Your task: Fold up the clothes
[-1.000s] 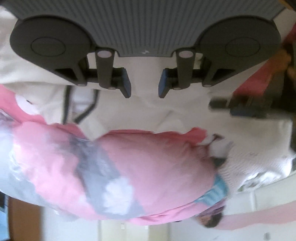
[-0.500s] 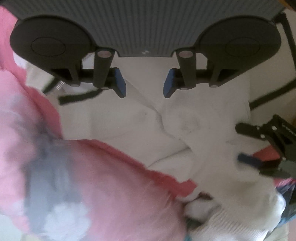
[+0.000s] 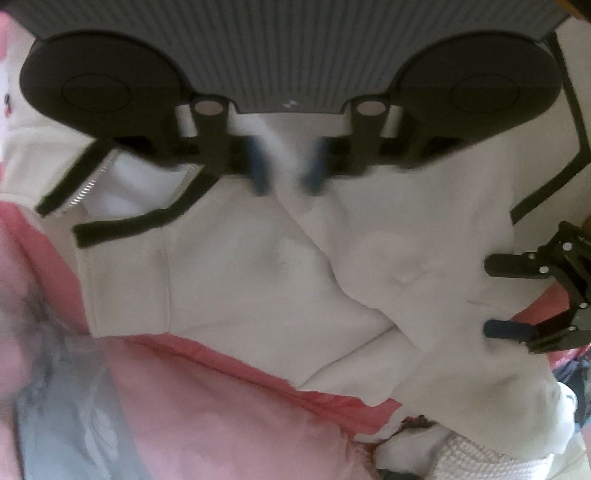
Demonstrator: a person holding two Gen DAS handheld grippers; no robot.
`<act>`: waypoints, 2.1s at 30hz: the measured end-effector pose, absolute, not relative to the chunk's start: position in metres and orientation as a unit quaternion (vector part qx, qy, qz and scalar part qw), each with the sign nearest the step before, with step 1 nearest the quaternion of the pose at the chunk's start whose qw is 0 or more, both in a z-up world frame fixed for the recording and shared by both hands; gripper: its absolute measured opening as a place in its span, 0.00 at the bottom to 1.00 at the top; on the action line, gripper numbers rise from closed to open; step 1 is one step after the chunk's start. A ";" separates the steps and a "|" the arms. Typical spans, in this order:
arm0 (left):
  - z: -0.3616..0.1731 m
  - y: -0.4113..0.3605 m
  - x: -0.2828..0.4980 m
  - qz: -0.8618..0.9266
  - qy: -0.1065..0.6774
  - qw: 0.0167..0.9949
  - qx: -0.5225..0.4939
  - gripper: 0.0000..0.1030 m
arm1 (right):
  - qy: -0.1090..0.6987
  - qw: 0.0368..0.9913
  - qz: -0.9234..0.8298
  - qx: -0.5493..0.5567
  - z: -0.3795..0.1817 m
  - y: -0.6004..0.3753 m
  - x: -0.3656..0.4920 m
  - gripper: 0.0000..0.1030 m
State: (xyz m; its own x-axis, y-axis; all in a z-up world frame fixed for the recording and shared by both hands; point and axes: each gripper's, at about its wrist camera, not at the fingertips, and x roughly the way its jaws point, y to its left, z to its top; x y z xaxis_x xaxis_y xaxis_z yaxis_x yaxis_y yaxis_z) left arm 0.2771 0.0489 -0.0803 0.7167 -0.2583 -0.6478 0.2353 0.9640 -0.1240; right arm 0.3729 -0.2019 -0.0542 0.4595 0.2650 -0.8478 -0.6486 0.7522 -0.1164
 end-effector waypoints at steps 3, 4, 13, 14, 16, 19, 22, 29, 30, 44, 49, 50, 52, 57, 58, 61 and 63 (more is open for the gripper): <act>-0.081 0.050 0.278 -0.133 0.350 0.927 -0.022 0.94 | 0.444 0.829 0.267 -0.213 -0.053 -0.203 0.369 0.02; -0.081 0.050 0.278 -0.133 0.349 0.927 -0.024 0.94 | 0.438 0.834 0.257 -0.217 -0.053 -0.202 0.365 0.01; -0.083 0.052 0.285 -0.128 0.339 0.931 -0.041 0.95 | 0.431 0.855 0.194 -0.213 -0.049 -0.210 0.354 0.01; -0.082 0.052 0.285 -0.128 0.338 0.932 -0.039 0.95 | 0.430 0.856 0.192 -0.213 -0.048 -0.211 0.353 0.01; -0.083 0.051 0.285 -0.127 0.337 0.932 -0.037 0.96 | 0.432 0.857 0.183 -0.211 -0.048 -0.214 0.353 0.01; -0.083 0.051 0.285 -0.126 0.337 0.932 -0.038 0.96 | 0.436 0.859 0.173 -0.205 -0.049 -0.218 0.352 0.01; -0.083 0.051 0.285 -0.126 0.337 0.932 -0.039 0.96 | 0.431 0.864 0.171 -0.196 -0.050 -0.221 0.351 0.01; -0.082 0.051 0.286 -0.126 0.337 0.932 -0.039 0.96 | 0.421 0.877 0.154 -0.171 -0.055 -0.219 0.353 0.04; -0.082 0.051 0.286 -0.126 0.337 0.932 -0.039 0.96 | 0.416 0.880 0.152 -0.171 -0.052 -0.219 0.351 0.04; -0.081 0.050 0.284 -0.123 0.335 0.934 -0.031 0.96 | 0.312 0.948 0.063 -0.025 0.025 -0.295 0.271 0.43; -0.081 0.049 0.284 -0.120 0.336 0.934 -0.028 0.96 | 0.309 0.948 -0.022 0.069 0.028 -0.363 0.239 0.42; -0.081 0.049 0.284 -0.119 0.337 0.934 -0.027 0.96 | 0.313 0.946 -0.021 0.076 0.024 -0.366 0.235 0.41; -0.081 0.048 0.284 -0.119 0.336 0.934 -0.025 0.96 | 0.323 0.943 -0.004 0.076 0.015 -0.362 0.230 0.39; -0.082 0.050 0.284 -0.118 0.336 0.934 -0.030 0.96 | 0.350 0.932 0.070 0.064 -0.013 -0.326 0.245 0.31; -0.082 0.050 0.284 -0.118 0.337 0.934 -0.031 0.96 | 0.358 0.928 0.085 0.064 -0.021 -0.318 0.251 0.28; -0.082 0.050 0.284 -0.118 0.337 0.933 -0.031 0.96 | 0.383 0.915 0.113 0.059 -0.045 -0.298 0.276 0.27; -0.083 0.051 0.283 -0.118 0.337 0.934 -0.031 0.96 | 0.384 0.918 0.077 0.066 -0.058 -0.303 0.293 0.26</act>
State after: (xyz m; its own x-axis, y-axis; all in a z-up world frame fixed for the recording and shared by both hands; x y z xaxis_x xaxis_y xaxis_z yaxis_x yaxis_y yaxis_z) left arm 0.2833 0.0510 -0.0825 0.7448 -0.2404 -0.6225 0.1987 0.9704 -0.1370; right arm 0.2930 -0.3031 -0.0580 0.6926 0.1917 -0.6954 -0.0898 0.9795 0.1806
